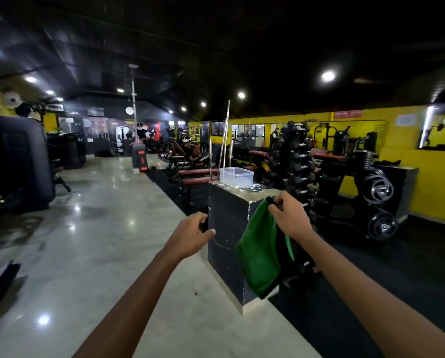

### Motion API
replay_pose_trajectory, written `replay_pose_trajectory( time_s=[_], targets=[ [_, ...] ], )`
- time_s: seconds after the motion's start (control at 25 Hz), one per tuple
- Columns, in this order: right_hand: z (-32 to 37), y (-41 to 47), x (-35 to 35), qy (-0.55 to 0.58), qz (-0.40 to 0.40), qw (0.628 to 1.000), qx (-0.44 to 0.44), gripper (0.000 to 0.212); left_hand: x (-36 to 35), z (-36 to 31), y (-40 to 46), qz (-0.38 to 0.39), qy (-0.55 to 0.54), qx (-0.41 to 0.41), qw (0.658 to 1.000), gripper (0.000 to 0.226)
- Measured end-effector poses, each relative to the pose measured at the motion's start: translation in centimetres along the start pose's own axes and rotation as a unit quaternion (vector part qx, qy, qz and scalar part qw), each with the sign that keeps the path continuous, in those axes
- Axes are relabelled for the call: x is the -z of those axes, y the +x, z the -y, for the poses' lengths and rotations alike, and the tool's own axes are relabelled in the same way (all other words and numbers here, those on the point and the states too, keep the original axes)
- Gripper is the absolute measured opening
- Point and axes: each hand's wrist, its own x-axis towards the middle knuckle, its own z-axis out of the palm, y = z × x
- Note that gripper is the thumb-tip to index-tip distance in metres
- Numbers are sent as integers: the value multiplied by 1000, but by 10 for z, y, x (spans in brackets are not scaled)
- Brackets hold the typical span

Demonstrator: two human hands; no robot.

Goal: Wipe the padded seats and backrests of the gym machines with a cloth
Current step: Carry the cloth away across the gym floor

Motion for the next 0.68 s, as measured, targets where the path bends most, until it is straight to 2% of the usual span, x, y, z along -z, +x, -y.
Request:
replay_pose_trajectory(
  time_s=[0.16,0.36,0.68],
  targets=[
    [-12,123,-46,-65,-26,997,45,16,1,43,131,-16,0,13,1000,46],
    [-43,246,-97,-91,-24,994,52,17,-26,89,248,13,34,-2,999,48],
    [-92,457,-174,-107,1,991,82,39,-77,152,476,-8,5,-1,1000,46]
  ],
)
